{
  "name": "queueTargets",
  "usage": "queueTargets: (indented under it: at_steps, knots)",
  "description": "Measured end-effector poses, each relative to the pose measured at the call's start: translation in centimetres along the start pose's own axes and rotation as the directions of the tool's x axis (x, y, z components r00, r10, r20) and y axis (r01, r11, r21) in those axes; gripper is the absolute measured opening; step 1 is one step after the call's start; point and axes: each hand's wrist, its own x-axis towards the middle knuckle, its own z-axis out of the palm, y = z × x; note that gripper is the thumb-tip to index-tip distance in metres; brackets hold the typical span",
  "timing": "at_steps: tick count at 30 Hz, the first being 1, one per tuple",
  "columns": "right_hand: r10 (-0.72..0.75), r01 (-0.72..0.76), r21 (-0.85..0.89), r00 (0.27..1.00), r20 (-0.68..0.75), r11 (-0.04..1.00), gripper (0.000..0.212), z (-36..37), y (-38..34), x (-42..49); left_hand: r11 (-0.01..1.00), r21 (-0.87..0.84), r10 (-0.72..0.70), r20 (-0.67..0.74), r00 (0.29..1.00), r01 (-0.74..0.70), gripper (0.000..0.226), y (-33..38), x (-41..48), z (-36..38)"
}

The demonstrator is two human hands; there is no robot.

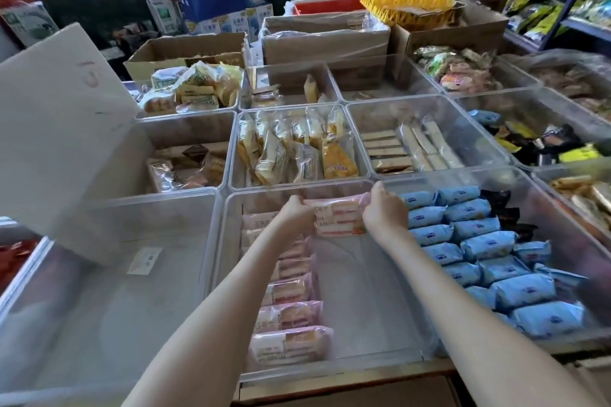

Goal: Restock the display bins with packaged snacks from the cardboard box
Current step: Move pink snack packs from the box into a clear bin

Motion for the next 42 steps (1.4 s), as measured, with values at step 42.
queueTargets:
  at_steps: [42]
  knots:
    - [-0.325, 0.353, -0.277, 0.935, 0.141, 0.894, 0.072, -21.7, 10.9, -19.7, 0.381, 0.802, 0.616, 0.152, 0.773, -0.461, 0.07, 6.5, -28.4, 13.2]
